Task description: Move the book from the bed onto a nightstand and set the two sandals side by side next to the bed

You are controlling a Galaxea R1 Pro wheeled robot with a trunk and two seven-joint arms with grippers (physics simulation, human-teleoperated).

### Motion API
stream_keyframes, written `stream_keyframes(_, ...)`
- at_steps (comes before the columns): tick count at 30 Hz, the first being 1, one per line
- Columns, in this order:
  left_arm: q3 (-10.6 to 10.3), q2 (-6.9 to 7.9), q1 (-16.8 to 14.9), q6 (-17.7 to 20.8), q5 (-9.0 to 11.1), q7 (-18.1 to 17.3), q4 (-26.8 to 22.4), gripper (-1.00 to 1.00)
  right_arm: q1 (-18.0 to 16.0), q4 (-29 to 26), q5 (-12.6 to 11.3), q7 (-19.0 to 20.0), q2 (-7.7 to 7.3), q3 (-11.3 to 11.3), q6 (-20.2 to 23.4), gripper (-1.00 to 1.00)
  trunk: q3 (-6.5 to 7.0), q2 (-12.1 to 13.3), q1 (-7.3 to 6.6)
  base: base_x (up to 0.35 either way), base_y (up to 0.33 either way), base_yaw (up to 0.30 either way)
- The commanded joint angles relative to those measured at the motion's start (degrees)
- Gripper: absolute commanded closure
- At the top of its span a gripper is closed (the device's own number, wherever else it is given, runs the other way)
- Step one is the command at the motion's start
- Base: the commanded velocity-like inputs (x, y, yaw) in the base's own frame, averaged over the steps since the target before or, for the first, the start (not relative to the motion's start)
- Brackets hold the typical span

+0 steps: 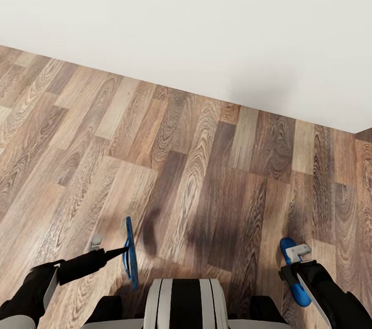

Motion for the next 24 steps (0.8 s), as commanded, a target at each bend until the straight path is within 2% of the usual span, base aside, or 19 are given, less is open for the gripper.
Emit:
stream_keyframes(1, 0.21, -0.18, -0.09, 0.61, -0.41, -0.40, -0.06, 1.00, -0.02, -0.07, 0.28, 0.13, -0.06, 0.16, 0.30, -1.00, -0.03, -0.01, -0.01, 0.000, 0.000, 0.000)
stream_keyframes(3, 0.21, -0.59, -0.51, 1.24, -0.36, -0.38, -0.49, 1.00, -0.02, -0.06, 0.28, 0.13, -0.06, 0.16, 0.30, -1.00, -0.03, -0.01, -0.01, 0.000, 0.000, 0.000)
stream_keyframes(5, 0.18, -1.67, -1.51, 2.89, -0.30, -0.25, -2.33, 1.00, -0.02, -0.10, 0.28, 0.14, -0.06, 0.21, 0.30, -1.00, -0.03, -0.01, -0.01, 0.000, 0.000, 0.000)
stream_keyframes(7, 0.16, -3.28, -1.98, 4.25, -0.33, 0.18, -4.61, 1.00, -0.02, -0.10, 0.28, 0.14, -0.06, 0.23, 0.30, -1.00, -0.03, -0.01, -0.01, 0.000, 0.000, 0.000)
stream_keyframes(8, 0.14, -5.42, -2.25, 5.59, -0.40, 1.29, -7.29, 1.00, -0.02, -0.10, 0.28, 0.14, -0.06, 0.23, 0.30, -1.00, -0.03, -0.01, -0.01, 0.000, 0.000, 0.000)
stream_keyframes(11, 0.13, -8.43, -2.43, 8.13, -0.41, 4.30, -11.70, 1.00, -0.02, -0.10, 0.28, 0.14, -0.06, 0.24, 0.30, -1.00, -0.03, -0.01, -0.01, 0.000, 0.000, 0.000)
stream_keyframes(14, 0.12, -9.76, -2.50, 10.03, -0.32, 6.18, -14.13, 1.00, -0.02, -0.11, 0.28, 0.10, -0.06, 0.24, 0.30, -1.00, -0.03, -0.01, -0.01, 0.000, 0.000, 0.000)
stream_keyframes(21, 0.25, -9.94, -2.52, 10.65, -0.09, 6.21, -14.94, 1.00, -0.02, -0.08, 0.28, 0.05, -0.05, 0.22, 0.30, -1.00, -0.03, -0.01, -0.01, 0.000, 0.000, 0.000)
stream_keyframes(24, 0.32, -9.77, -2.52, 10.75, -0.05, 2.43, -14.91, 1.00, -0.02, -0.06, 0.28, 0.05, -0.08, 0.10, 0.30, -1.00, -0.03, -0.01, -0.01, 0.000, 0.000, 0.000)
